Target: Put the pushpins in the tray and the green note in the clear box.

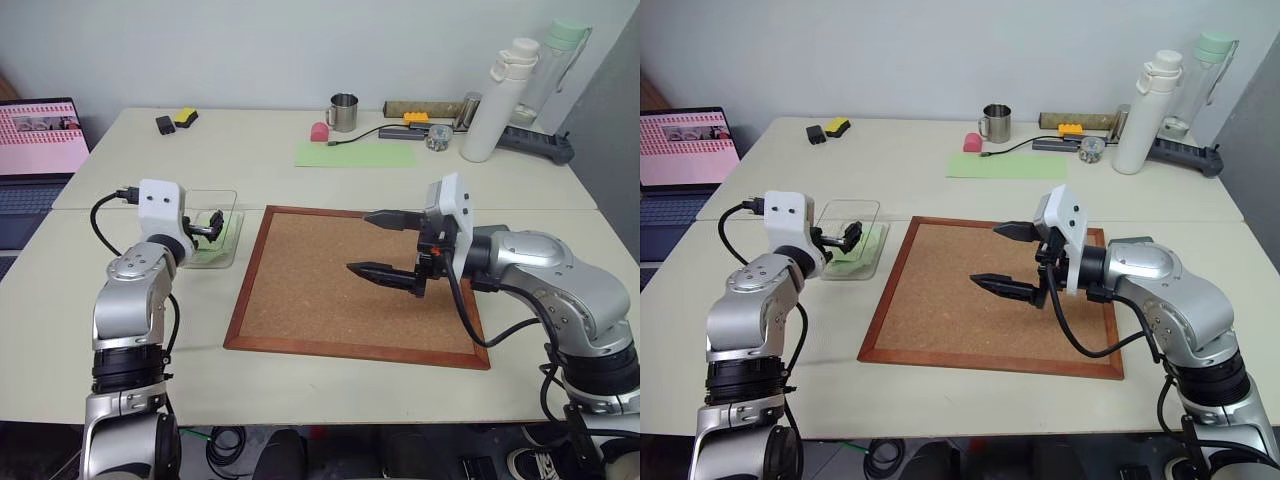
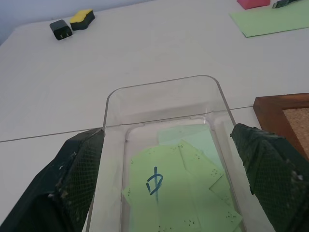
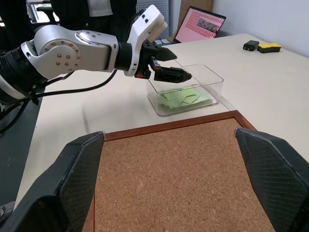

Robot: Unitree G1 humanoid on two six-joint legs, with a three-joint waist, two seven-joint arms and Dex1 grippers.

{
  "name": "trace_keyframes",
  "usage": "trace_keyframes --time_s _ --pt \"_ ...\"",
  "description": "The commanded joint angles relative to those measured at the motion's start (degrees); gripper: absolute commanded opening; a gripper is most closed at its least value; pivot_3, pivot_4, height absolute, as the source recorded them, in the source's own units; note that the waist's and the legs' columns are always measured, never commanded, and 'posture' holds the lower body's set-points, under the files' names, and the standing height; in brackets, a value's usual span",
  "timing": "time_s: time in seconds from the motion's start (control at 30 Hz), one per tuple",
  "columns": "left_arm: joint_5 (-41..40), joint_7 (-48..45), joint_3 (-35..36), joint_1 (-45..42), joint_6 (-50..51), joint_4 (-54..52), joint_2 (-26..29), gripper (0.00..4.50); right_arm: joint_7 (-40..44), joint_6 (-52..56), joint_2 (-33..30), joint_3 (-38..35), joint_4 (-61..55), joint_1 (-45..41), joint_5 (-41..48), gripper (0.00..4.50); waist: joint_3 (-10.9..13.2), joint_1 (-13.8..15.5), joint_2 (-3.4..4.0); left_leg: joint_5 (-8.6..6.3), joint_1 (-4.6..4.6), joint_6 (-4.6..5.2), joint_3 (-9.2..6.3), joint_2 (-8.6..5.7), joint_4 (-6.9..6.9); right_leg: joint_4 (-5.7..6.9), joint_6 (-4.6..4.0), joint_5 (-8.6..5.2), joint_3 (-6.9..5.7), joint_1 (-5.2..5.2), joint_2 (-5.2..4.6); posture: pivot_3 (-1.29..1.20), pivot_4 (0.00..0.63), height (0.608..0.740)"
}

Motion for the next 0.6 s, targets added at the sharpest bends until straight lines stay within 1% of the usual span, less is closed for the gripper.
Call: trace_keyframes --time_s 0.03,0.1,0.23,0.33,0.4,0.47,0.6 --pt "-2.82 -8.44 -2.45 -0.96 -0.22 -3.11 4.27 4.47 1.07 -2.53 -1.79 -3.08 0.84 0.75 -1.1 4.5 0.01 0.01 -0.02 0.0 0.0 0.0 0.0 0.0 0.0 0.0 0.0 0.0 -0.01 0.0 0.0 0.0 0.15 0.74" --pt "-4.65 -13.56 -4.28 -1.16 -0.74 -4.32 5.94 4.47 1.47 -3.17 -2.94 -3.97 1.62 1.63 -1.43 4.5 0.01 0.02 -0.02 0.0 -0.02 0.0 0.0 0.0 0.0 -0.02 0.0 0.0 -0.02 0.0 0.0 0.0 0.15 0.74" --pt "-10.03 -24.38 -8.51 -0.34 0.65 -10.79 8.76 4.47 0.91 -3.69 -4.39 -6.34 2.05 4.01 -2.14 4.5 0.05 0.11 -0.05 0.0 -0.06 -0.01 -0.01 0.0 0.0 -0.04 0.0 0.0 -0.04 0.0 -0.01 0.0 0.15 0.74" --pt "-11.52 -32.51 -13.64 2.29 0.28 -15.69 12.53 4.47 0.02 -3.42 -5.66 -8.93 -0.28 8.64 -2.0 4.5 0.06 -0.1 -0.04 0.0 -0.04 0.0 0.03 0.0 -0.03 -0.03 0.0 0.0 0.0 -0.01 0.01 0.0 0.15 0.74" --pt "-12.46 -36.09 -15.5 3.47 0.06 -17.23 14.4 4.47 -0.57 -3.19 -6.42 -10.36 -2.08 11.78 -1.93 4.5 0.09 -0.16 0.01 0.0 -0.04 0.0 0.04 0.06 -0.07 -0.1 -0.01 -0.01 0.01 -0.01 0.08 0.0 0.15 0.74" --pt "-14.34 -39.16 -15.93 3.6 0.42 -17.66 15.41 4.47 -1.73 -2.58 -7.14 -11.85 -4.18 14.97 -1.52 4.5 0.12 -0.16 0.0 0.0 -0.04 0.01 0.09 0.07 -0.07 -0.08 -0.02 -0.01 0.04 -0.04 0.09 0.0 0.15 0.74" --pt "-15.44 -41.54 -15.79 1.5 -0.25 -14.74 15.31 4.47 -4.13 -1.66 -7.77 -13.39 -7.59 19.9 -1.88 4.5 0.13 -0.16 -0.03 -0.01 -0.04 0.01 0.09 0.07 -0.04 -0.03 -0.02 -0.01 0.05 -0.04 0.1 0.0 0.15 0.74"
